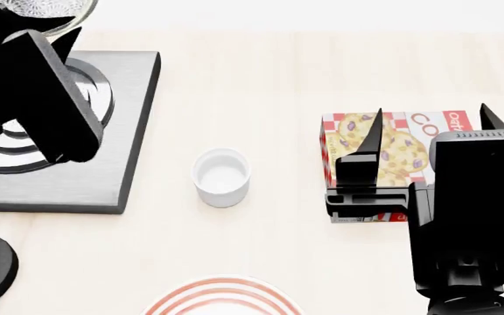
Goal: Pick the akita bowl on the stove and place it on the plate.
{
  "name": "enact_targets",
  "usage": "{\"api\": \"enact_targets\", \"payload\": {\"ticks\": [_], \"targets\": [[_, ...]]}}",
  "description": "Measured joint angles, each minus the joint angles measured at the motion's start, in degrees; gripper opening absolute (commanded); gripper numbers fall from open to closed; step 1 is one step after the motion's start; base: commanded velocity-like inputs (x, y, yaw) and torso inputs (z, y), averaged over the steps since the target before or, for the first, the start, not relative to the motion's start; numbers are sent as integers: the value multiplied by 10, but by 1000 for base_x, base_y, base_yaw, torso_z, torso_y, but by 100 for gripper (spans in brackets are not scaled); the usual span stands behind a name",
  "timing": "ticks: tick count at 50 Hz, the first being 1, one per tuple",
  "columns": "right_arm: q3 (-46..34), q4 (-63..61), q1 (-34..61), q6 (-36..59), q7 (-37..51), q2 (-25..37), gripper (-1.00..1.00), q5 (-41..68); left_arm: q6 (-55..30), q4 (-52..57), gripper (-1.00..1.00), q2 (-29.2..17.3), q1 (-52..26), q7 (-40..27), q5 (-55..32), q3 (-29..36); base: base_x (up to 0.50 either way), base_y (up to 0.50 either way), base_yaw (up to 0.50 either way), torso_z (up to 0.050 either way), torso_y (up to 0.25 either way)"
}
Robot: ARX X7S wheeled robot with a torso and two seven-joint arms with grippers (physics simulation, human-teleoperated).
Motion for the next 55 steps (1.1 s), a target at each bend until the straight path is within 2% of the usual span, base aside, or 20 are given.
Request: {"api": "enact_targets", "payload": {"ticks": [30, 42, 55], "targets": [[0, 0, 0, -1, 4, 2, 100, 7, 54, 264, -100, -110, -30, 143, 0, 78, 0, 0, 0, 0, 0], [-1, 0, 0, -2, 6, 3, 100, 9, 57, 324, -100, -120, -22, 165, -6, 97, 0, 0, 0, 0, 1], [-1, 1, 0, -3, 7, 4, 100, 11, 24, 361, -100, -98, -10, 178, -52, 99, 0, 0, 0, 0, 0]]}}
